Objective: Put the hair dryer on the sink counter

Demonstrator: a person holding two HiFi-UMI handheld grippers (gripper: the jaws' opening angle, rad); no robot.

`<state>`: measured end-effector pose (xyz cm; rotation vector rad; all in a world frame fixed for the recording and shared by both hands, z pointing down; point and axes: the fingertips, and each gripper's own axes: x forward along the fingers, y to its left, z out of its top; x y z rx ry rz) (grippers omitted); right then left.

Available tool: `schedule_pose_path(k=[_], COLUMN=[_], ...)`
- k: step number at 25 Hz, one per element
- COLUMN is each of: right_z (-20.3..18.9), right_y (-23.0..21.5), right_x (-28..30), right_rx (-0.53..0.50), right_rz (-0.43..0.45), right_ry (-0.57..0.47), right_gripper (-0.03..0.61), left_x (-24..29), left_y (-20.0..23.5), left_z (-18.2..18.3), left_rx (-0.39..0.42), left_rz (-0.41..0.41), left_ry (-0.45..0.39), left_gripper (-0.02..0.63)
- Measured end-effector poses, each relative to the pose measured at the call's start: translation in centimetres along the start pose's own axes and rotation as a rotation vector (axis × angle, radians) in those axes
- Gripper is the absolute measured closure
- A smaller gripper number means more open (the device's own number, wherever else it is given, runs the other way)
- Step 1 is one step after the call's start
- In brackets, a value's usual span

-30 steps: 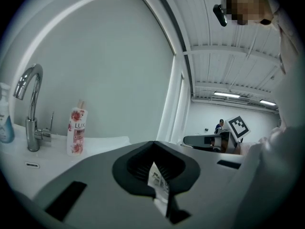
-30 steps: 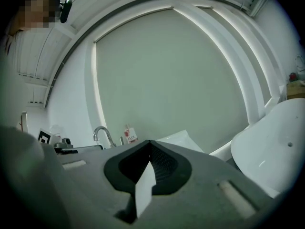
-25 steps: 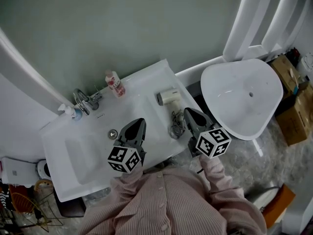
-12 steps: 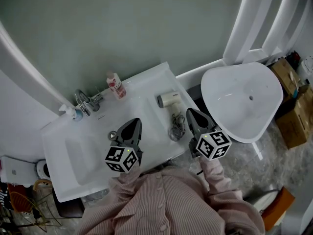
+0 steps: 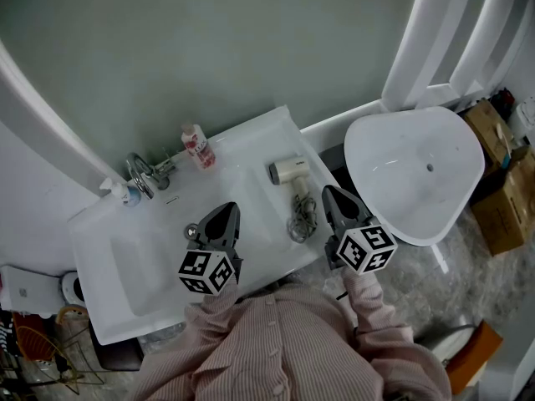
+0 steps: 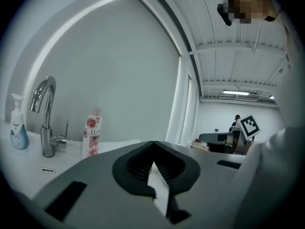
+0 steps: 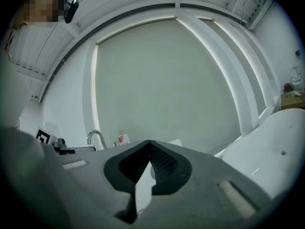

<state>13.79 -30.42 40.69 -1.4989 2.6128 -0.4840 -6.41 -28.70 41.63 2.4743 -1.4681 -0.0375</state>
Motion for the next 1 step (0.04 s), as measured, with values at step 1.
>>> schedule_pose_path(k=[1], right_z=[-0.08], right_y=[-0.11], right_x=[0.07], right_rx=[0.000], right_rz=[-0.003], right_ry=[0.002], right_gripper=[0.574], left_x=[0.06], left_y=[0.07], left_z=[-0.06], left_rx=[-0.001], left_rz=[0.000], left_ry=[0.003], left_gripper=[0.612])
